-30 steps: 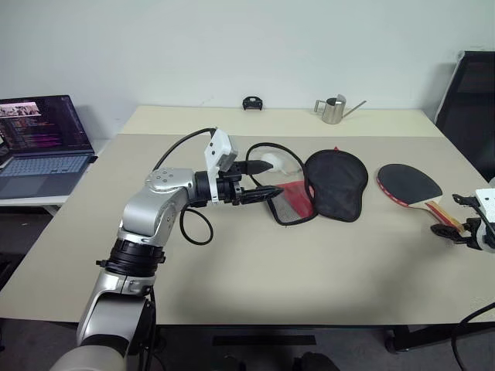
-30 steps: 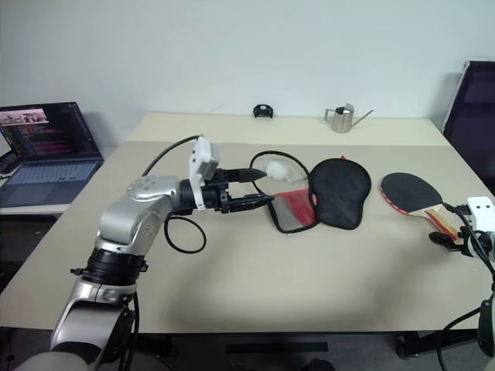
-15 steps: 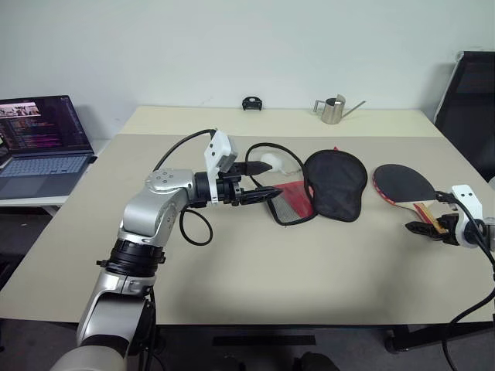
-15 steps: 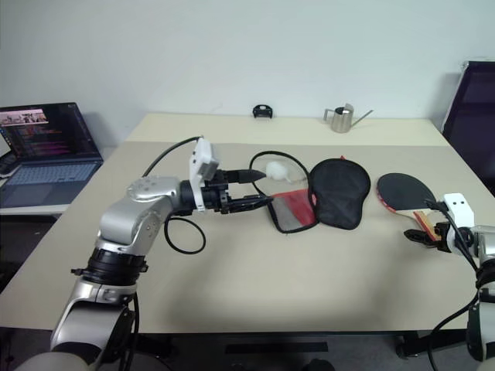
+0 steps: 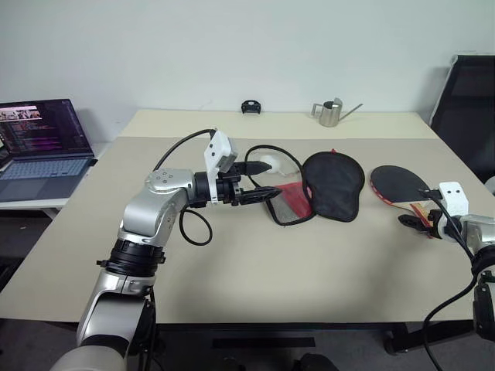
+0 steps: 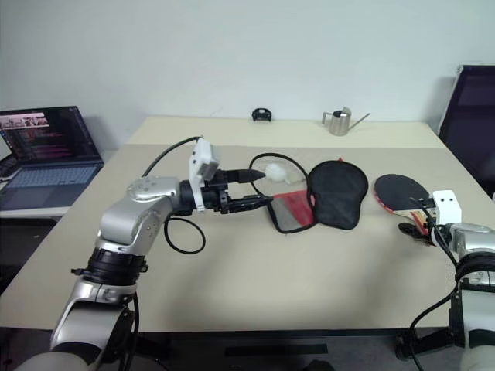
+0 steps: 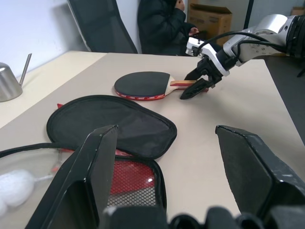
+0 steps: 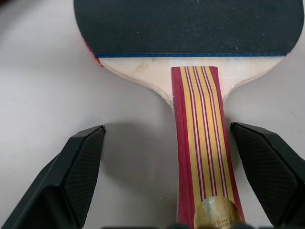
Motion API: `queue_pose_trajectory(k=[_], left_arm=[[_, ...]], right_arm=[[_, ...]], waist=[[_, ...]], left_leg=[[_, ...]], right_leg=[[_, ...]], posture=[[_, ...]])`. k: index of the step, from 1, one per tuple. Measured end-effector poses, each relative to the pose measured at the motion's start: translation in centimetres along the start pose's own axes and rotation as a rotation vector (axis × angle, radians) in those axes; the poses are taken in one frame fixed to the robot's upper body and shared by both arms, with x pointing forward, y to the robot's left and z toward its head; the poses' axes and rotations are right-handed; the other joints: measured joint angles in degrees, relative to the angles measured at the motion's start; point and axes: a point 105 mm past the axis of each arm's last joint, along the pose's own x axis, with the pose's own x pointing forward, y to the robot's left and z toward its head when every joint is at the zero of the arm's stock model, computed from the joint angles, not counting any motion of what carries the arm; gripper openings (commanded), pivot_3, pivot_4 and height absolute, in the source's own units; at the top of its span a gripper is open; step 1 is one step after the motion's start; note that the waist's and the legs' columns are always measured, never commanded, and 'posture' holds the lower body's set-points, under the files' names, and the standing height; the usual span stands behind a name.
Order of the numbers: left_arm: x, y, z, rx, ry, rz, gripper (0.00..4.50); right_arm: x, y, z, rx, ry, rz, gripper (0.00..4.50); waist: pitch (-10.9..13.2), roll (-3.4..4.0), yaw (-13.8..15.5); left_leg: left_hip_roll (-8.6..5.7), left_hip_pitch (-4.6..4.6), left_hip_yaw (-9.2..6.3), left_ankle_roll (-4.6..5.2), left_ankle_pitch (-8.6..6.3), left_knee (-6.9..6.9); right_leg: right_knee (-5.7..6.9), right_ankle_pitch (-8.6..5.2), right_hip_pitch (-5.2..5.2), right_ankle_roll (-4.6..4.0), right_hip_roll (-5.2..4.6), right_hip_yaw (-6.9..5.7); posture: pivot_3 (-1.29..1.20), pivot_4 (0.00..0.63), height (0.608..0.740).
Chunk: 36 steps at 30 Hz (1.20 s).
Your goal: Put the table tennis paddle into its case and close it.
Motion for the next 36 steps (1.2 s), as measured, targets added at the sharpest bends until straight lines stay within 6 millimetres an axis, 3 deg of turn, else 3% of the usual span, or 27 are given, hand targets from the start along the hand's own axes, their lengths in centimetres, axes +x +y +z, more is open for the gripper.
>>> queue_pose_trajectory(k=[4, 11, 28, 36], left_arm=[[0.0, 0.0, 0.0, 0.0, 0.001, 0.004, 3.56], [-0.3, 0.3, -0.1, 0.002, 0.011, 0.022, 3.56], [-4.2, 2.0, -2.1, -0.028, 0.072, 0.189, 3.56], [-4.4, 2.0, -2.6, -0.041, 0.076, 0.206, 3.56]], right_arm=[[0.4, 0.3, 0.2, 0.011, -0.01, -0.001, 3.37], [1.0, 1.1, 0.5, -0.002, -0.027, -0.004, 1.07], [1.1, 1.4, 1.1, 0.075, -0.073, -0.122, 1.06], [-0.3, 5.0, 5.2, 0.127, -0.191, -0.081, 1.06]], waist=[[0.0, 0.0, -0.1], [0.0, -0.01, -0.1], [0.0, -0.01, 0.0], [0.0, 0.09, 0.2]], left_leg=[[0.0, 0.02, 0.0, 0.02, -0.01, 0.0], [0.01, 0.02, 0.01, -0.01, 0.01, 0.0], [0.02, -0.14, 0.0, 0.11, -0.02, -0.06], [0.08, -1.24, 0.13, -0.1, 0.11, -0.04]], right_leg=[[0.01, 0.01, 0.01, 0.01, 0.01, 0.02], [0.0, 0.01, 0.02, 0.02, 0.01, 0.04], [-0.04, 0.2, -0.17, 0.04, 0.01, 0.08], [-0.01, 0.19, -1.31, 0.03, 0.05, 0.21]], posture=[[0.0, 0.15, 0.74], [0.0, 0.15, 0.74], [0.0, 0.15, 0.74], [0.0, 0.15, 0.74]])
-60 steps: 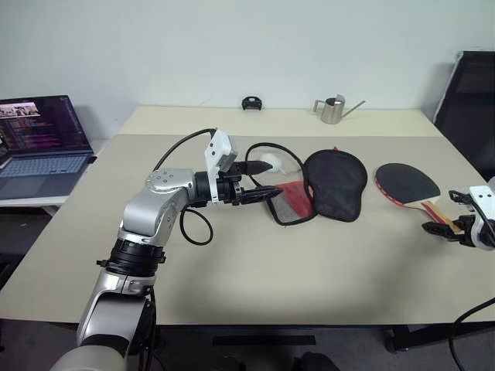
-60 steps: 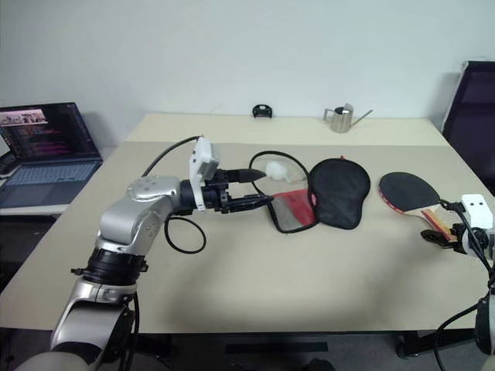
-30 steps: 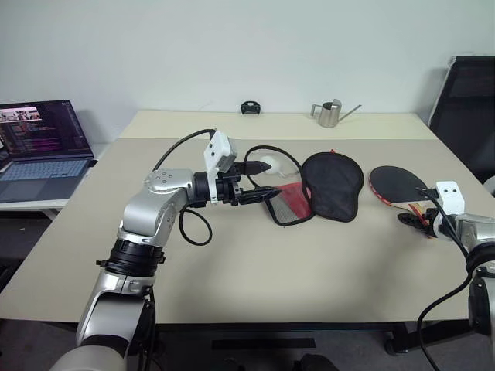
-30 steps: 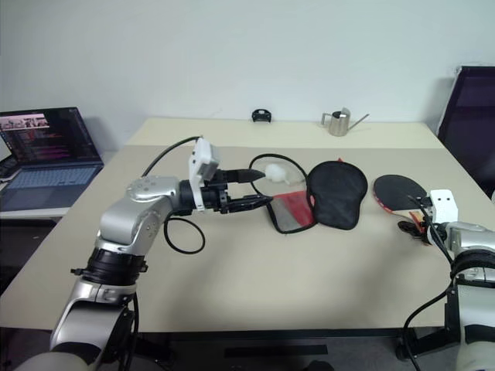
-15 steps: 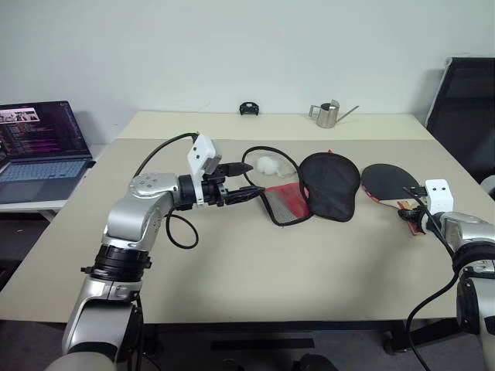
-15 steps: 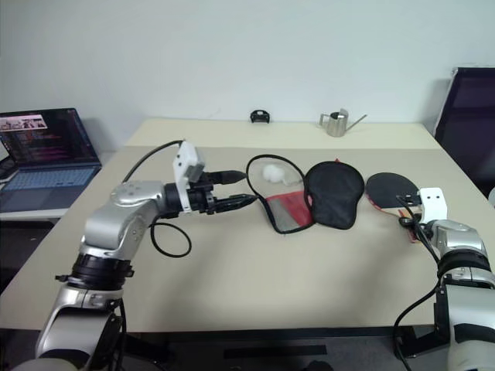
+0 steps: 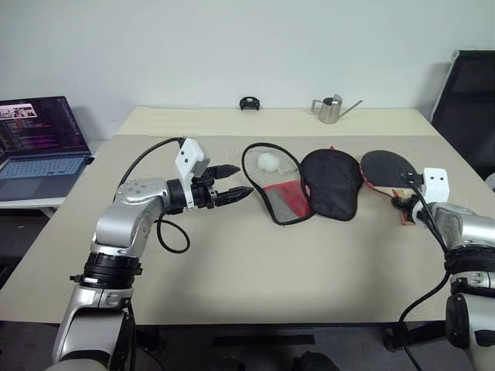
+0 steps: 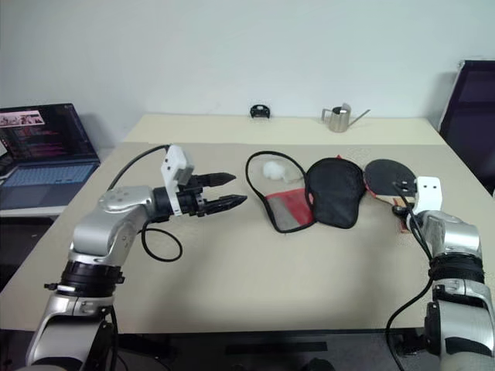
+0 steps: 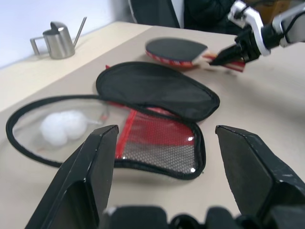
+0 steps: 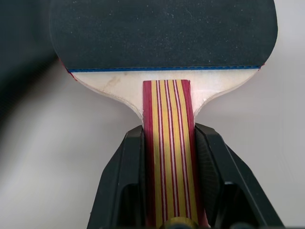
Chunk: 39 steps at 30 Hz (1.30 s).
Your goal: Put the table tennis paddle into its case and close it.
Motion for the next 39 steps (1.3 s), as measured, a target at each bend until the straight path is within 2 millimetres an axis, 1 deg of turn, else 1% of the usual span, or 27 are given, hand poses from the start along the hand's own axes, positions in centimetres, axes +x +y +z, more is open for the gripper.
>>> queue_pose_trajectory(k=[3, 7, 9, 13, 14, 17, 21, 24, 27, 32, 39], left_arm=[[0.1, 0.0, 0.0, -0.002, -0.002, -0.002, 3.56], [0.1, -0.1, 0.0, -0.002, -0.004, -0.003, 3.56], [0.1, -0.1, 0.0, -0.001, -0.004, -0.003, 3.56], [0.4, -0.3, 0.0, -0.006, -0.015, -0.012, 3.56], [0.5, -0.3, 0.0, -0.003, -0.015, -0.01, 3.56], [0.6, -0.3, 0.1, 0.006, -0.023, -0.01, 3.56], [0.6, -0.2, 0.0, 0.004, -0.022, -0.004, 3.56], [0.8, -0.4, 0.0, 0.002, -0.029, -0.008, 3.56], [0.9, -0.4, 0.0, 0.002, -0.03, -0.005, 3.56], [0.9, -0.3, -0.1, 0.002, -0.03, 0.001, 3.56], [0.8, -0.3, -0.3, -0.003, -0.027, 0.003, 3.56]], right_arm=[[-0.5, 0.5, 0.7, 0.003, -0.029, -0.02, 1.06], [-0.7, 1.6, 0.7, 0.017, -0.032, -0.016, 1.06], [-0.7, 2.9, 0.7, 0.039, -0.028, 0.006, 1.06], [-0.6, 6.5, 0.2, 0.092, -0.016, 0.069, 1.06], [-0.5, 7.7, 0.1, 0.114, -0.01, 0.088, 1.06], [-0.2, 10.6, 0.4, 0.145, -0.001, 0.139, 1.06], [0.0, 13.0, 1.0, 0.163, -0.004, 0.17, 1.06], [0.6, 14.8, 1.1, 0.158, 0.007, 0.197, 1.06], [1.4, 15.1, 0.5, 0.152, 0.024, 0.186, 1.06], [2.3, 14.3, -0.8, 0.142, 0.056, 0.133, 1.06], [2.4, 14.1, -0.8, 0.12, 0.051, 0.108, 1.06]], waist=[[0.0, 0.0, 0.2], [0.0, 0.0, 0.2], [0.0, 0.0, 0.2], [0.0, 0.01, -0.2], [0.0, 0.01, -0.2], [0.0, 0.02, -0.2], [0.0, 0.02, 0.0], [0.0, 0.03, 0.0], [0.0, 0.02, 0.0], [0.0, 0.03, -0.1], [0.0, 0.03, -0.2]], left_leg=[[0.0, -0.2, 0.03, 0.0, 0.0, 0.0], [-0.01, -0.22, 0.05, 0.01, 0.0, 0.0], [-0.01, -0.21, 0.04, 0.01, 0.0, -0.01], [0.02, -0.14, 0.14, 0.02, 0.0, -0.03], [0.02, -0.14, 0.16, 0.02, 0.01, -0.03], [0.02, -0.12, 0.22, 0.02, 0.01, -0.03], [0.01, -0.13, 0.23, 0.01, 0.01, -0.03], [0.01, -0.11, 0.27, 0.01, 0.01, -0.03], [0.0, -0.11, 0.27, 0.01, 0.01, -0.03], [0.01, -0.11, 0.39, 0.01, 0.01, -0.06], [0.02, -0.09, 0.53, 0.01, 0.01, -0.06]], right_leg=[[0.0, 0.0, -0.22, 0.0, 0.0, 0.01], [-0.02, 0.0, -0.23, 0.0, 0.0, 0.03], [0.0, 0.0, -0.23, 0.0, 0.0, 0.02], [0.07, 0.0, -0.26, 0.0, 0.04, 0.15], [0.09, 0.0, -0.29, 0.0, 0.05, 0.19], [0.12, 0.0, -0.31, 0.0, 0.06, 0.24], [0.08, 0.0, -0.31, 0.0, 0.06, 0.25], [0.09, 0.0, -0.32, 0.0, 0.06, 0.27], [0.08, 0.0, -0.32, 0.0, 0.05, 0.27], [0.11, 0.0, -0.39, -0.01, 0.06, 0.38], [0.22, 0.0, -0.47, 0.0, 0.06, 0.52]], posture=[[0.0, 0.15, 0.74], [0.0, 0.15, 0.74], [0.0, 0.15, 0.74], [0.0, 0.15, 0.74], [0.0, 0.15, 0.74], [0.0, 0.15, 0.74], [0.0, 0.15, 0.74], [0.0, 0.15, 0.74], [0.0, 0.15, 0.74], [0.0, 0.15, 0.74], [0.0, 0.15, 0.74]])
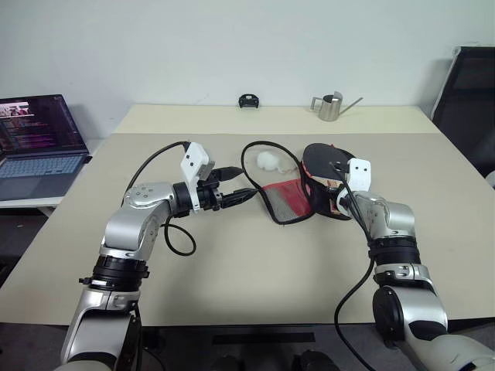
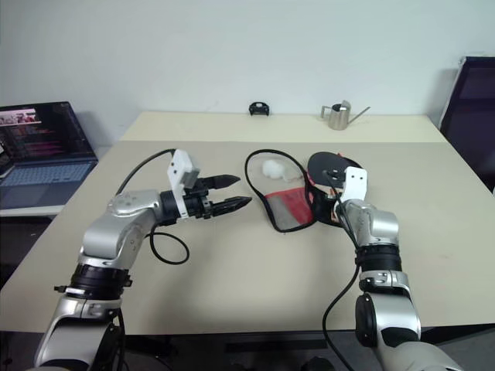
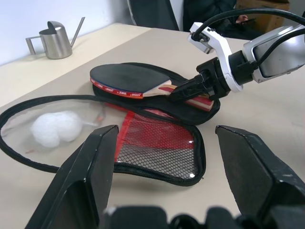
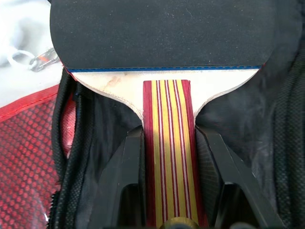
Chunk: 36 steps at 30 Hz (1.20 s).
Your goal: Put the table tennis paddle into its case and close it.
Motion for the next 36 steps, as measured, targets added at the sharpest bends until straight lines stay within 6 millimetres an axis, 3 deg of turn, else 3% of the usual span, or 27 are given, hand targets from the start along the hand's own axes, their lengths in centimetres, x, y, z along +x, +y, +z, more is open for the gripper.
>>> queue_pose_trajectory(k=[7, 18, 28, 31, 36], left_arm=[[0.0, 0.0, 0.1, 0.01, -0.009, -0.001, 3.56], [0.1, 0.0, 0.1, 0.01, -0.011, 0.0, 3.56], [0.0, 0.1, 0.1, 0.009, -0.01, 0.014, 3.56], [-0.1, 0.0, -0.3, 0.001, -0.005, 0.02, 3.56], [-0.4, 0.3, -0.5, -0.008, -0.004, 0.042, 3.56]], right_arm=[[0.0, -0.7, -0.2, -0.013, -0.001, -0.069, 1.06], [0.3, 0.0, -1.0, 0.03, -0.005, -0.1, 1.06], [0.4, 0.9, -0.8, 0.058, -0.026, -0.087, 4.36], [-0.3, 1.6, 0.0, 0.034, -0.056, -0.043, 4.47], [-3.0, 3.1, 0.8, -0.045, -0.101, 0.087, 4.47]], waist=[[0.0, 0.0, 0.0], [0.0, 0.0, 0.0], [0.0, 0.0, 0.0], [0.0, 0.0, 0.0], [0.0, 0.0, 0.1]], left_leg=[[0.0, 0.06, 0.14, 0.0, 0.0, 0.0], [0.02, 0.17, 0.22, 0.03, -0.01, 0.01], [0.02, 0.2, 0.23, 0.05, -0.02, 0.02], [0.02, 0.19, 0.23, 0.05, -0.02, 0.02], [0.02, 0.18, 0.21, 0.12, -0.07, 0.02]], right_leg=[[0.15, 0.0, -0.05, 0.0, 0.0, 0.15], [0.28, 0.0, -0.05, 0.0, 0.05, 0.28], [0.34, 0.0, -0.05, 0.0, 0.04, 0.3], [0.34, 0.0, -0.06, 0.0, 0.04, 0.31], [0.32, 0.0, -0.05, 0.0, 0.04, 0.3]], posture=[[0.0, 0.15, 0.74], [0.0, 0.15, 0.74], [0.0, 0.15, 0.74], [0.0, 0.15, 0.74], [0.0, 0.15, 0.74]])
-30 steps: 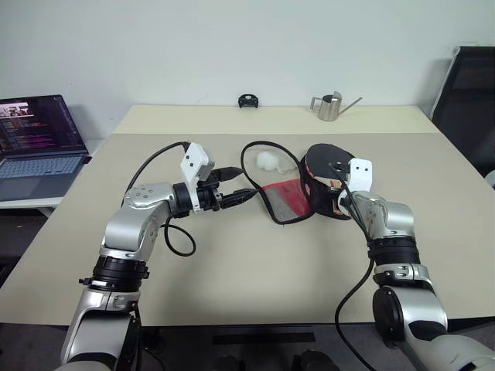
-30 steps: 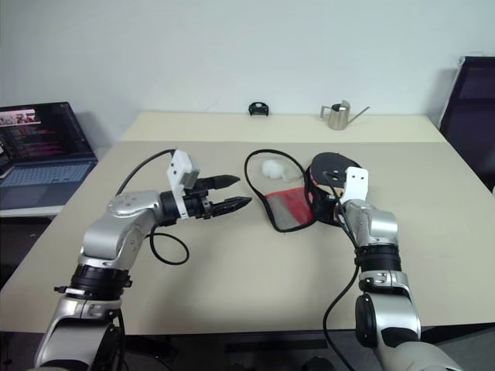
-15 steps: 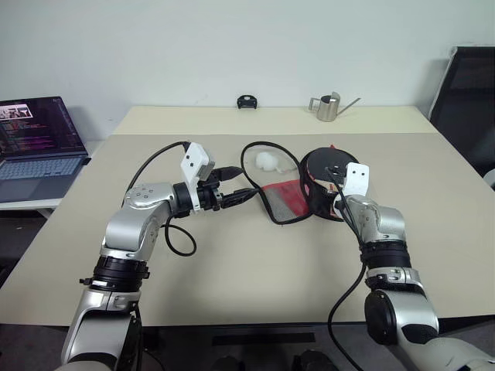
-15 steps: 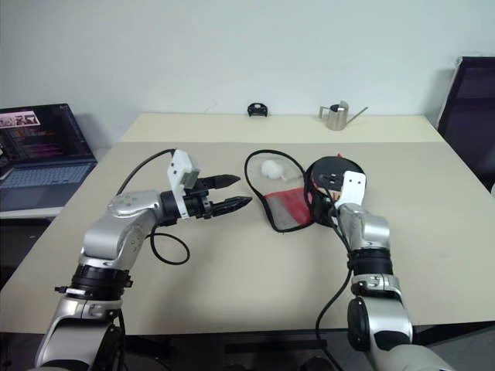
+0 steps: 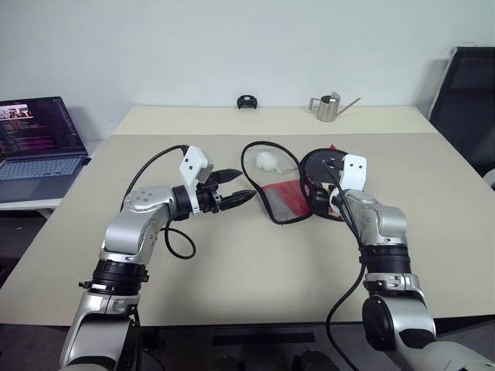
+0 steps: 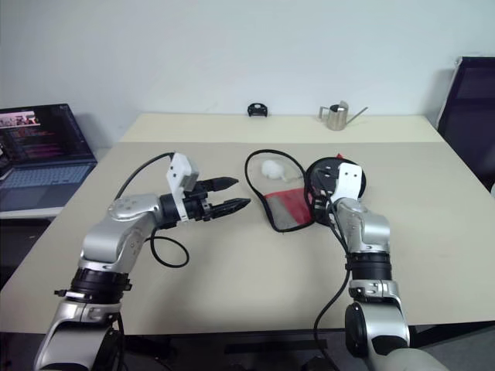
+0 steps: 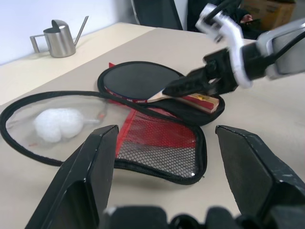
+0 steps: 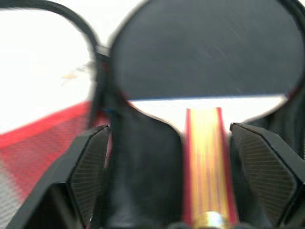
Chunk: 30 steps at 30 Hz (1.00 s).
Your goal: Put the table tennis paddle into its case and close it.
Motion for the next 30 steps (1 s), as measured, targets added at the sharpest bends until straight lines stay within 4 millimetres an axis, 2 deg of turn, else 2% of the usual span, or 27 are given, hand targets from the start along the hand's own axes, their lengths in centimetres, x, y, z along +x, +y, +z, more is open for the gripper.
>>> queue_pose_trajectory(k=[5, 8, 11, 15, 24, 30], left_arm=[[-0.1, 1.1, -0.5, 0.006, 0.015, 0.084, 3.56], [-0.4, 2.9, -2.0, -0.014, 0.062, 0.181, 3.56], [-0.6, 3.7, -3.2, -0.034, 0.092, 0.216, 3.56], [-0.2, 4.2, -3.5, -0.035, 0.093, 0.225, 3.56], [0.5, 5.2, -5.2, -0.086, 0.13, 0.245, 3.56], [1.6, 5.6, -6.0, -0.11, 0.149, 0.252, 3.56]], right_arm=[[-2.6, 0.5, 0.8, -0.049, -0.03, 0.11, 4.47], [-4.5, -0.6, 2.3, -0.147, -0.075, 0.169, 4.47], [-5.9, -1.4, 2.9, -0.281, -0.084, 0.224, 4.47], [-6.9, -1.1, 2.1, -0.357, -0.037, 0.368, 4.47], [-11.0, -0.3, 5.5, -0.418, -0.085, 0.655, 4.47], [-12.9, 0.1, 6.2, -0.439, -0.064, 0.767, 4.47]], waist=[[0.0, 0.0, 0.1], [0.0, -0.01, 0.1], [0.0, -0.02, 0.1], [0.0, -0.06, 0.1], [0.0, -0.1, 0.2], [0.0, -0.13, 0.3]], left_leg=[[-0.01, 0.02, 0.0, 0.11, -0.05, 0.02], [-0.03, 0.05, -0.02, 0.14, -0.05, 0.03], [-0.02, 0.04, -0.02, 0.15, -0.06, 0.04], [-0.01, 0.03, -0.02, 0.16, -0.06, 0.03], [0.0, 0.02, -0.06, 0.17, -0.06, 0.04], [-0.01, 0.01, -0.07, 0.17, -0.06, 0.05]], right_leg=[[0.06, 0.0, 0.01, 0.0, 0.0, -0.01], [0.05, 0.0, 0.04, 0.0, 0.01, -0.07], [-0.01, 0.0, 0.07, 0.0, 0.02, -0.08], [-0.03, 0.0, 0.08, 0.0, 0.02, -0.08], [-0.11, 0.0, 0.12, 0.01, 0.01, -0.12], [-0.15, 0.01, 0.15, 0.01, -0.02, -0.14]], posture=[[0.0, 0.15, 0.74], [0.0, 0.15, 0.74], [0.0, 0.15, 0.74], [0.0, 0.15, 0.74], [0.0, 0.15, 0.74], [0.0, 0.15, 0.74]])
